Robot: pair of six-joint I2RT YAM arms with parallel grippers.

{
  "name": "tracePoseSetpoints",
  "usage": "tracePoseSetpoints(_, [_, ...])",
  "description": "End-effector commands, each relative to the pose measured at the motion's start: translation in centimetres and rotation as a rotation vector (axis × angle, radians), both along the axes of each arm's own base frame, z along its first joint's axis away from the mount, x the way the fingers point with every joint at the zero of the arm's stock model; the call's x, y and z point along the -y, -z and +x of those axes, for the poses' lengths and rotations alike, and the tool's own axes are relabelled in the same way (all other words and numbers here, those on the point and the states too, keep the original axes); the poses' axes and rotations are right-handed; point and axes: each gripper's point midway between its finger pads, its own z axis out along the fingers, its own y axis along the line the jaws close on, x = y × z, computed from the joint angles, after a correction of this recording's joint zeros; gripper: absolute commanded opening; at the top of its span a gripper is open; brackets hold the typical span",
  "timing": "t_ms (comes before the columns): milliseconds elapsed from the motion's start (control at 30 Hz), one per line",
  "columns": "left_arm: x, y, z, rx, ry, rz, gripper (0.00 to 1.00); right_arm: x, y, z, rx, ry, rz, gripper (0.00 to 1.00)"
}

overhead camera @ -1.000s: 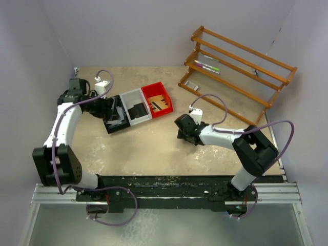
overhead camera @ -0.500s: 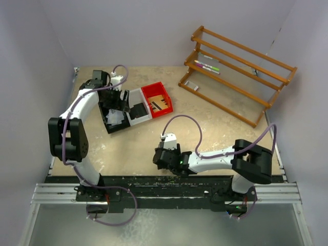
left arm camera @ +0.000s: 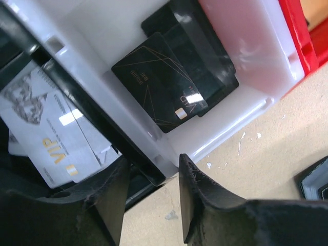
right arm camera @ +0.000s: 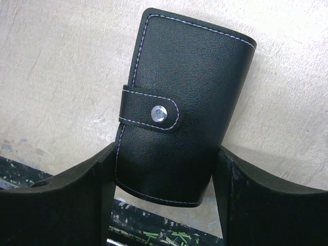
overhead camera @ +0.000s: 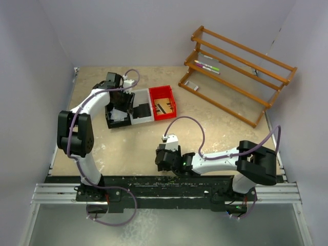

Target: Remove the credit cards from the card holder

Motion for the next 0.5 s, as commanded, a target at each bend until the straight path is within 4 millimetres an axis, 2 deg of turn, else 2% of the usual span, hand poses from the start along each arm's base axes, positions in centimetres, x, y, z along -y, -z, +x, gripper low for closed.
tracePoseSetpoints(0, [1.0, -1.1, 0.2, 0.074, 0.062, 0.027, 0.41, 1.4, 1.4, -1.9, -0.086, -0.01, -0.008, 0.54])
tracePoseSetpoints(267, [3.5, -1.6, -2.8, 0.043, 0.088, -0.049, 0.44, 1.0, 0.3, -2.0, -0.066, -0.077, 0.016, 0.55])
tracePoseSetpoints(367, [3.7, -1.6, -3.9, 0.022, 0.066, -0.08, 0.44, 0.6, -0.1, -1.7, -0.043, -0.115, 0.007, 0.56])
tracePoseSetpoints(467, [4.3, -2.0, -5.1, 0.013, 0.065, -0.13, 0.5, 0.3, -0.5, -1.2, -0.025, -0.138, -0.003, 0.56])
